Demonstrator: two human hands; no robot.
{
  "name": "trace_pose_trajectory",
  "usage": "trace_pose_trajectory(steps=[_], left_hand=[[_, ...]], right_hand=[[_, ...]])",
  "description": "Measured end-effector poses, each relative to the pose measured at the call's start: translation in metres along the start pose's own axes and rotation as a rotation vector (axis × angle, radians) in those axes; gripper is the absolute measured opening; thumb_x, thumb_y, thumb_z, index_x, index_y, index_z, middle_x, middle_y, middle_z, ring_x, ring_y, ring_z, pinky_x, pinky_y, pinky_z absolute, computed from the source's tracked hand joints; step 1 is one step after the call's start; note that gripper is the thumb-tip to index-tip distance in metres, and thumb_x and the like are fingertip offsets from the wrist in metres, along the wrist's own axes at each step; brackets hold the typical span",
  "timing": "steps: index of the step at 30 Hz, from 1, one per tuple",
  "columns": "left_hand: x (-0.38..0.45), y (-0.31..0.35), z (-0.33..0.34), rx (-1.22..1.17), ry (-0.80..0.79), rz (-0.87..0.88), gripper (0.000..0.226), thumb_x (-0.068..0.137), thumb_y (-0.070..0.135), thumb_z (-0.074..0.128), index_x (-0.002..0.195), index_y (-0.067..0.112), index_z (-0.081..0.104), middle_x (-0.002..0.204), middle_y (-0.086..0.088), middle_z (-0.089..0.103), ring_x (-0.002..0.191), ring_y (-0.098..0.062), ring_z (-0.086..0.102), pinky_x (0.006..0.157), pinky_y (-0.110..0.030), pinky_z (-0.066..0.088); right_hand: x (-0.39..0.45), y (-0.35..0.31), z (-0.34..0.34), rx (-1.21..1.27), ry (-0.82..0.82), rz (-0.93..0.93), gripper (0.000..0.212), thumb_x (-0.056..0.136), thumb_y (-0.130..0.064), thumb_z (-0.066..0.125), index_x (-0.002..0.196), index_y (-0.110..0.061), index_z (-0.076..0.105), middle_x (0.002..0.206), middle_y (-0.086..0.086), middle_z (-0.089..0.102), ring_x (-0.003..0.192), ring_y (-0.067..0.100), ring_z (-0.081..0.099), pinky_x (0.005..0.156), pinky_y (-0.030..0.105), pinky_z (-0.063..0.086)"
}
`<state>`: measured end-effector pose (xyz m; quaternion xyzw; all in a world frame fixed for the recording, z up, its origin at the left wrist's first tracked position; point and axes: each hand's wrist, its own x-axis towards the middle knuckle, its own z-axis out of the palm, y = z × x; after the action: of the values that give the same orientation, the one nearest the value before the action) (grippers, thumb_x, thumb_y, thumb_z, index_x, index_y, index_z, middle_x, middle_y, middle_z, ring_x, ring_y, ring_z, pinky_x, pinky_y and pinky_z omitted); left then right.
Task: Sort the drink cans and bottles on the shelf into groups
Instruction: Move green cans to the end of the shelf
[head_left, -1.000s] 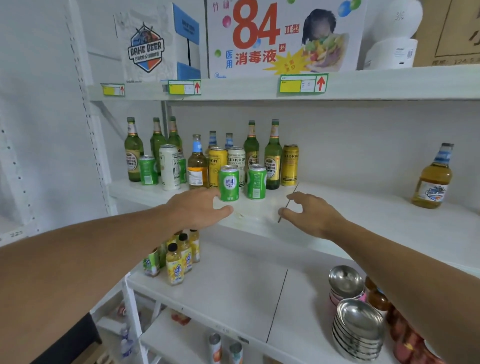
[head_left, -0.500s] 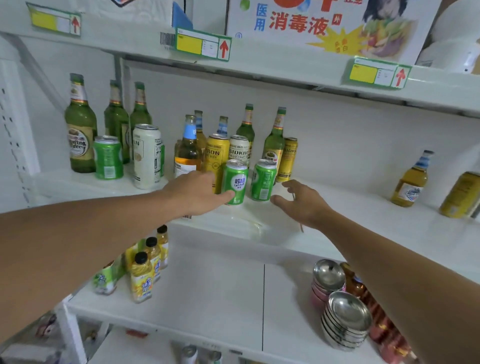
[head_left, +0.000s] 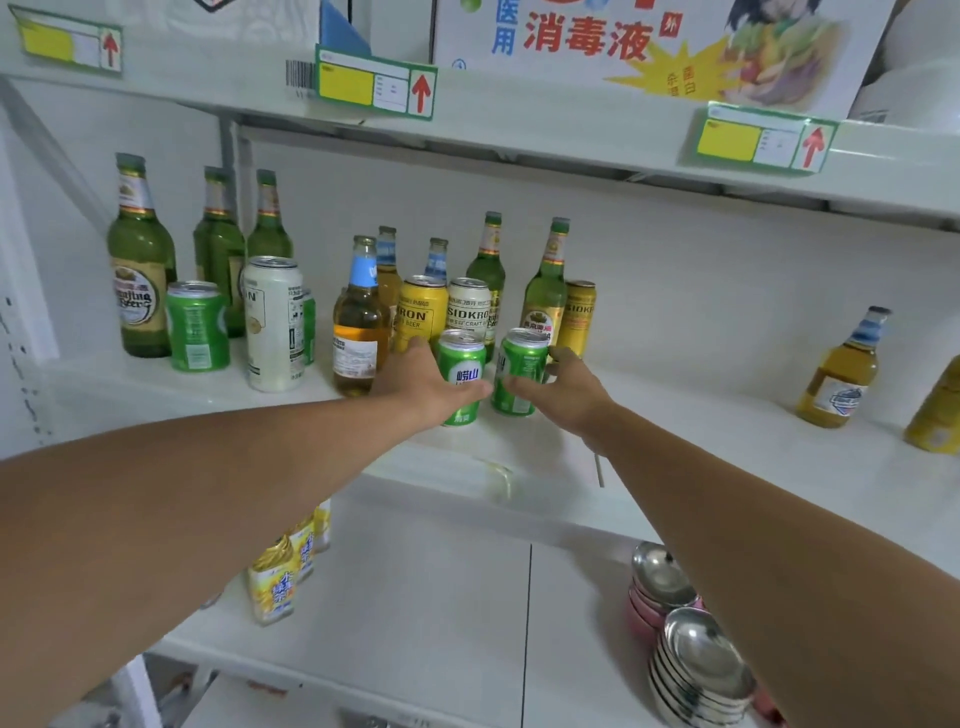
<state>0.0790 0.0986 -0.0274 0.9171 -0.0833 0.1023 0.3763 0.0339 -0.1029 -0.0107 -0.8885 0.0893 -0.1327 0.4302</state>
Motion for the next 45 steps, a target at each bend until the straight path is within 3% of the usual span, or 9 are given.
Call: trace_pose_trajectory(steps=[3, 8, 16, 23, 26, 31, 37, 42, 45], left_hand=[[0.001, 0.007, 0.011, 0.006, 0.071, -0.034, 0.092, 0.067, 0.073, 0.090, 0.133, 0.020, 0.054, 0.124, -0.001, 0.071, 0.112, -0.028, 0.071, 0.090, -0.046, 0.062], [0.003, 0.010, 0.019, -0.051, 0.134, -0.058, 0.074, 0.075, 0.059, 0.092, 0.129, 0.019, 0.059, 0.122, -0.001, 0.074, 0.108, -0.026, 0.072, 0.081, -0.036, 0.055], [-0.010, 0.016, 0.012, -0.103, 0.141, -0.055, 0.068, 0.071, 0.060, 0.093, 0.123, 0.025, 0.069, 0.113, 0.006, 0.076, 0.103, -0.019, 0.072, 0.085, -0.036, 0.058], [-0.019, 0.049, 0.018, -0.204, 0.066, 0.026, 0.061, 0.072, 0.052, 0.097, 0.121, 0.026, 0.072, 0.119, 0.004, 0.078, 0.108, -0.019, 0.073, 0.097, -0.045, 0.061], [-0.025, 0.070, 0.028, -0.199, 0.010, 0.088, 0.069, 0.072, 0.054, 0.096, 0.128, 0.024, 0.071, 0.120, 0.003, 0.077, 0.109, -0.020, 0.073, 0.097, -0.045, 0.062], [-0.035, 0.101, 0.047, -0.234, -0.136, 0.192, 0.064, 0.073, 0.054, 0.095, 0.124, 0.025, 0.069, 0.115, 0.004, 0.075, 0.107, -0.021, 0.072, 0.097, -0.043, 0.061], [-0.047, 0.137, 0.080, -0.303, -0.223, 0.231, 0.066, 0.068, 0.056, 0.097, 0.119, 0.025, 0.068, 0.113, 0.003, 0.075, 0.106, -0.023, 0.072, 0.099, -0.047, 0.061], [-0.048, 0.178, 0.107, -0.263, -0.234, 0.259, 0.063, 0.073, 0.055, 0.095, 0.119, 0.021, 0.068, 0.110, 0.004, 0.073, 0.102, -0.020, 0.071, 0.083, -0.036, 0.059], [-0.042, 0.198, 0.132, -0.254, -0.254, 0.265, 0.070, 0.066, 0.059, 0.096, 0.119, 0.023, 0.067, 0.113, 0.004, 0.075, 0.104, -0.021, 0.072, 0.093, -0.044, 0.063]], right_hand=[[0.020, 0.007, 0.006, 0.109, 0.053, 0.011, 0.094, 0.077, -0.051, 0.090, 0.154, -0.022, 0.043, 0.134, 0.001, 0.066, 0.123, 0.027, 0.065, 0.104, 0.048, 0.056], [0.035, 0.014, 0.012, 0.173, 0.032, -0.062, 0.075, 0.086, -0.033, 0.090, 0.148, -0.020, 0.050, 0.125, -0.001, 0.065, 0.115, 0.022, 0.063, 0.100, 0.040, 0.053], [0.036, 0.035, -0.007, 0.192, 0.033, -0.118, 0.072, 0.081, -0.037, 0.093, 0.141, -0.020, 0.057, 0.120, -0.004, 0.069, 0.111, 0.020, 0.067, 0.097, 0.039, 0.056], [0.002, 0.060, -0.073, 0.214, 0.147, -0.056, 0.063, 0.080, -0.036, 0.094, 0.131, -0.018, 0.061, 0.116, -0.002, 0.069, 0.105, 0.019, 0.068, 0.086, 0.035, 0.056], [-0.019, 0.073, -0.103, 0.173, 0.213, -0.026, 0.067, 0.075, -0.037, 0.097, 0.130, -0.018, 0.062, 0.116, -0.001, 0.071, 0.105, 0.019, 0.070, 0.089, 0.040, 0.062], [-0.061, 0.087, -0.147, 0.114, 0.323, 0.049, 0.066, 0.075, -0.036, 0.097, 0.128, -0.017, 0.063, 0.114, 0.000, 0.072, 0.101, 0.020, 0.071, 0.089, 0.045, 0.064], [-0.096, 0.108, -0.195, 0.048, 0.418, 0.085, 0.061, 0.075, -0.038, 0.096, 0.123, -0.018, 0.063, 0.108, -0.001, 0.073, 0.097, 0.019, 0.072, 0.083, 0.043, 0.065], [-0.096, 0.142, -0.234, 0.072, 0.450, 0.097, 0.065, 0.073, -0.039, 0.097, 0.126, -0.018, 0.064, 0.111, 0.001, 0.074, 0.099, 0.019, 0.073, 0.084, 0.042, 0.064], [-0.083, 0.166, -0.256, 0.098, 0.451, 0.098, 0.068, 0.073, -0.037, 0.098, 0.129, -0.019, 0.064, 0.112, 0.001, 0.074, 0.100, 0.020, 0.072, 0.082, 0.041, 0.064]])
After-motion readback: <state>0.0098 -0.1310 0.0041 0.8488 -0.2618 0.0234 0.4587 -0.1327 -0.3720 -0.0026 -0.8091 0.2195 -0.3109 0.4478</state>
